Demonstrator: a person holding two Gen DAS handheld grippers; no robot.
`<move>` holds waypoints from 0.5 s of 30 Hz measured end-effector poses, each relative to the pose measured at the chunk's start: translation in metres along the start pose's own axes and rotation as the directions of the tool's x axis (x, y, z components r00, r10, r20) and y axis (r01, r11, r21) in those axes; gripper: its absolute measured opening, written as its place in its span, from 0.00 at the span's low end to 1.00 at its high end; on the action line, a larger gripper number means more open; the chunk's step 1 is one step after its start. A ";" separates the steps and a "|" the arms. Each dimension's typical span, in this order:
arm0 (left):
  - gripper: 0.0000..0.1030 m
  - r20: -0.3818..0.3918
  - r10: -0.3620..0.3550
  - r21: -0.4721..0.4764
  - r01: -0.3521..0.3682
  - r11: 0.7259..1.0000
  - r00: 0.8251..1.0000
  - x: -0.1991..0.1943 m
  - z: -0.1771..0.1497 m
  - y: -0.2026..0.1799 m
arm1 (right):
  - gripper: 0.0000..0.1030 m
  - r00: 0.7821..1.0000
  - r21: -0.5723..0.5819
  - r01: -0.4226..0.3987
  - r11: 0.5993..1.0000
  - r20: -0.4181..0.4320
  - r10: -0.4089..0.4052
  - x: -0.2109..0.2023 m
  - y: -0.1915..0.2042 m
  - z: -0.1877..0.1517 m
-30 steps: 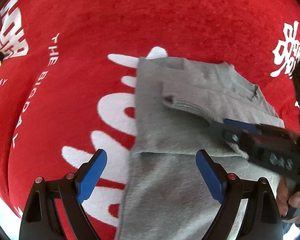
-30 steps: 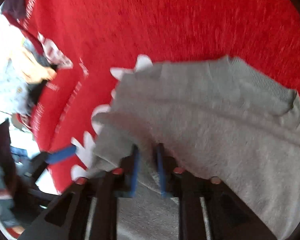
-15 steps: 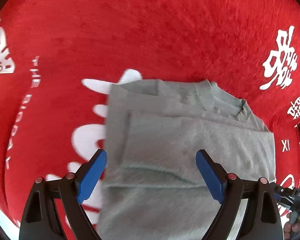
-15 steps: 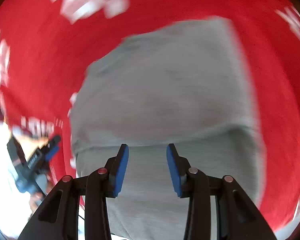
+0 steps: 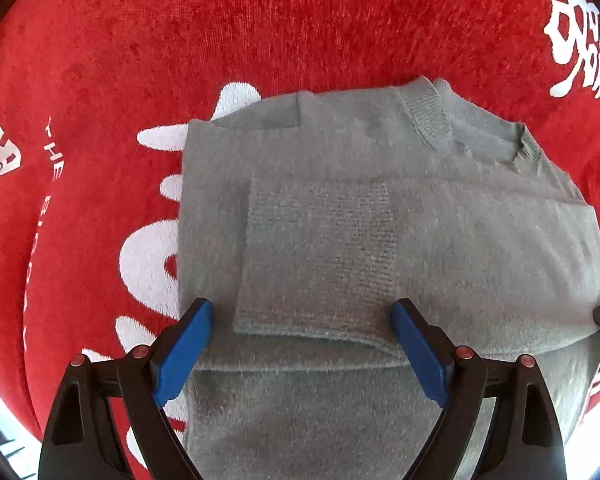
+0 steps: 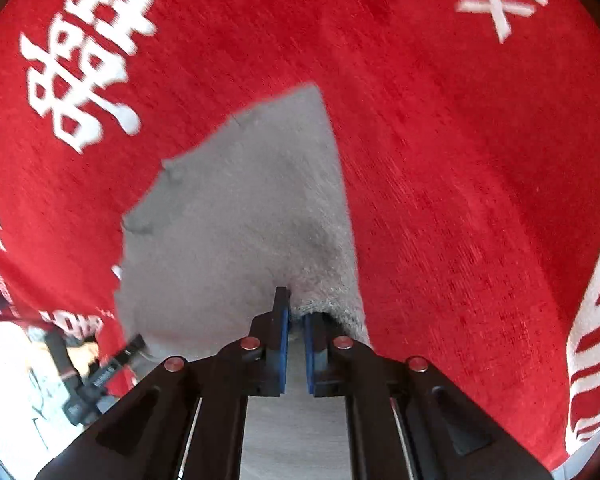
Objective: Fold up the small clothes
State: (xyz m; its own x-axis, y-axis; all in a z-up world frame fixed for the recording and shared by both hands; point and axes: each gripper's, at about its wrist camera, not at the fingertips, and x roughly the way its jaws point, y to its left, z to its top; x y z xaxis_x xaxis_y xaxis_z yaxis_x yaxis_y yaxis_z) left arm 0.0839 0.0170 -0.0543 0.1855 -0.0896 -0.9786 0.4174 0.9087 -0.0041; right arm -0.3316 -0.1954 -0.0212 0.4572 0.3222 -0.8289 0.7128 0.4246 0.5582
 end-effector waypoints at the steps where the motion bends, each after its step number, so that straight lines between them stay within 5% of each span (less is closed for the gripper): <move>1: 0.89 0.000 0.000 -0.001 0.000 1.000 1.000 -0.001 -0.001 0.000 | 0.09 1.000 0.012 -0.020 1.000 0.007 0.020 -0.002 -0.002 0.000; 6: 0.89 -0.012 0.004 -0.017 -0.004 1.000 1.000 -0.008 -0.004 0.000 | 0.18 0.999 -0.075 0.042 0.996 -0.024 -0.044 -0.012 0.011 -0.007; 10: 0.89 -0.024 0.001 -0.004 -0.001 1.000 1.000 -0.014 -0.009 -0.004 | 0.38 0.993 -0.187 0.108 0.976 -0.028 -0.116 -0.021 0.031 -0.019; 15: 0.89 -0.030 0.007 0.020 -0.007 1.000 1.000 -0.024 -0.018 -0.012 | 0.45 0.987 -0.258 0.148 0.955 -0.025 -0.159 -0.020 0.051 -0.032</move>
State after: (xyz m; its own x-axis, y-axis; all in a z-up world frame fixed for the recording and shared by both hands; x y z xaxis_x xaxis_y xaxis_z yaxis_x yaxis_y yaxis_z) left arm 0.0588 0.0155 -0.0348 0.1621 -0.0709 -0.9842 0.4336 0.9011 0.0065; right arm -0.3217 -0.1529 0.0254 0.3240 0.2717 -0.9062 0.6109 0.6713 0.4197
